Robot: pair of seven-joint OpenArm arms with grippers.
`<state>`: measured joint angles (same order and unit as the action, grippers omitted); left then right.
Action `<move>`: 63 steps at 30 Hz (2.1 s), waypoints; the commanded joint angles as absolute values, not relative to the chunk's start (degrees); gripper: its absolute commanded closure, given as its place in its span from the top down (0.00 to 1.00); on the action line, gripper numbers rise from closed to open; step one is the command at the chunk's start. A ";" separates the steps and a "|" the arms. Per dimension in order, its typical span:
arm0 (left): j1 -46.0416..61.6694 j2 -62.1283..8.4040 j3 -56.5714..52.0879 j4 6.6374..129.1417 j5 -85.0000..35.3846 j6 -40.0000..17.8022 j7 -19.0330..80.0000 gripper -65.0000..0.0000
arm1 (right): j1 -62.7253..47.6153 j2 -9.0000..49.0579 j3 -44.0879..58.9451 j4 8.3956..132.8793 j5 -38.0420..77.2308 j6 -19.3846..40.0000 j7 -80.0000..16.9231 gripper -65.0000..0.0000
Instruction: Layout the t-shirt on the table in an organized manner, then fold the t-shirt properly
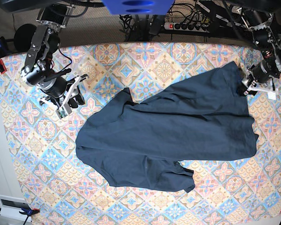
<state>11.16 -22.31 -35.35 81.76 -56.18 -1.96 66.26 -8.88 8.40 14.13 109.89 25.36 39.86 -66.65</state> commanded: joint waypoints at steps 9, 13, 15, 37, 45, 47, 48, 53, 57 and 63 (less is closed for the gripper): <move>9.98 -22.20 -35.74 82.95 -56.66 -7.34 65.98 0.22 | -8.31 8.92 14.46 111.08 26.07 40.00 -65.19 0.22; 10.07 -22.46 -36.09 82.95 -60.26 -10.68 65.98 0.06 | -8.31 8.92 14.46 111.08 26.07 40.00 -65.19 0.22; 10.07 -22.55 -36.18 82.95 -61.93 -10.95 65.98 0.00 | -8.31 8.92 14.55 111.08 26.07 40.00 -65.19 0.22; 15.08 -28.09 -43.30 95.78 -72.31 -10.95 67.38 0.00 | -8.04 8.92 14.46 111.08 26.07 40.00 -65.19 0.22; 15.25 -33.27 -45.32 95.43 -71.43 -10.95 69.23 0.00 | -8.31 8.92 14.46 111.08 26.07 40.00 -65.19 0.22; 15.16 -33.80 -48.13 94.11 -67.74 -10.95 69.23 0.00 | -8.31 9.01 14.46 111.08 26.07 40.00 -65.27 0.22; 14.99 -34.07 -49.27 93.14 -65.63 -11.03 69.32 0.00 | -8.31 9.01 14.46 111.08 26.07 40.00 -65.36 0.22; 15.16 -35.30 -49.54 92.00 -59.38 -11.03 69.58 0.00 | -8.31 9.01 13.67 110.99 26.15 40.00 -65.45 0.23; 16.75 -35.21 -49.36 91.91 -58.95 -11.03 69.49 0.00 | -8.04 8.92 10.15 110.81 26.15 40.00 -65.45 0.23; 17.45 -34.24 -49.36 92.09 -58.77 -11.03 69.67 0.00 | -7.96 8.92 8.40 108.53 26.15 40.00 -65.45 0.35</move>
